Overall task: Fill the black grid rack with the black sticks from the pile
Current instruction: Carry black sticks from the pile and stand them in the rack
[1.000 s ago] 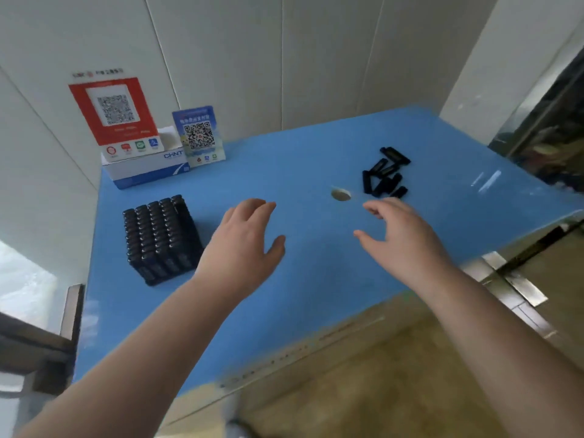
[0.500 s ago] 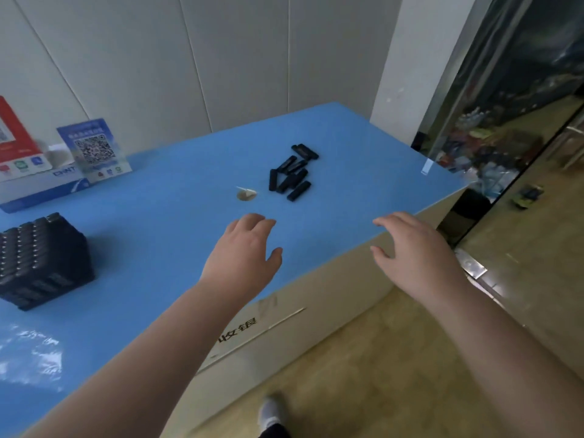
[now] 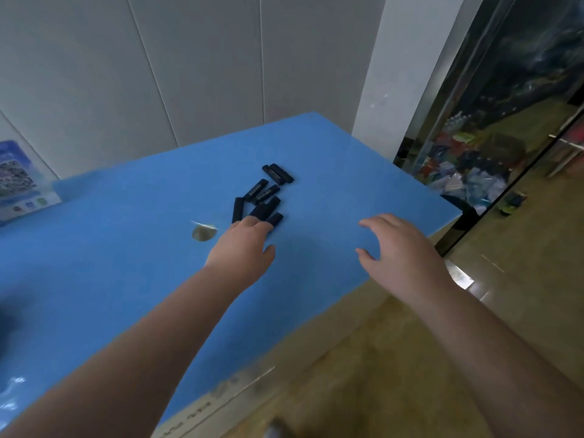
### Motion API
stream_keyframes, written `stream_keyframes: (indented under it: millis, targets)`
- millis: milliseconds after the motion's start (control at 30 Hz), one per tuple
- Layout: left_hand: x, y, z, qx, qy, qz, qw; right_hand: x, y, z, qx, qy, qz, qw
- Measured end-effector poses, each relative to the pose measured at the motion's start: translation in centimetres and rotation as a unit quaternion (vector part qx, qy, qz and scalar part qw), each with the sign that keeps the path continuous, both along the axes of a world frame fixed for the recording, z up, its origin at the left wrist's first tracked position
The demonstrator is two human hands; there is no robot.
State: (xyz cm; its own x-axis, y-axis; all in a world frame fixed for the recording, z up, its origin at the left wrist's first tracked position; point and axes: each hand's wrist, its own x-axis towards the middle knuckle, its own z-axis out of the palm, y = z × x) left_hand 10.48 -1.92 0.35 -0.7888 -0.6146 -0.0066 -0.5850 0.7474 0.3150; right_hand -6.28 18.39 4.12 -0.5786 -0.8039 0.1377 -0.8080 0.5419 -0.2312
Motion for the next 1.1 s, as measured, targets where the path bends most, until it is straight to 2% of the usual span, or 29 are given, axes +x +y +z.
stream_keyframes:
  millis: [300,500,600,667,767,933,1100]
  targets:
    - [-4.3,-3.6,-2.3,0.026,-0.06,0.064,0.996,-5.0,-5.2,-2.2,0.003,-0.036,0.063,0.997]
    - [-5.9,-3.6,-2.1,-0.014,-0.112,0.073,0.991,-9.3,-9.3,-4.0,-0.006,-0.065,0.13,0.989]
    - [-6.3,-3.7,-2.2,0.005,-0.129,0.083,0.988,-11.0,-11.7,-4.4,0.005,-0.082,0.164,0.983]
    - [-6.2,-3.9,-2.2,0.036,-0.093,0.12,0.988,-11.8,-13.3,-4.6,0.011,-0.091,0.189,0.978]
    - [-6.3,-3.6,-1.9,0.087,0.036,0.209,0.973,-12.4,-15.9,-5.1,0.02,-0.106,0.243,0.964]
    - [-6.8,-3.6,-0.6,0.207,0.198,0.348,0.892,-11.0,-21.4,-6.5,0.027,-0.156,0.348,0.924]
    - [-6.9,-3.7,0.4,0.249,0.25,0.388,0.852,-9.2,-23.9,-8.0,0.037,-0.112,0.415,0.902]
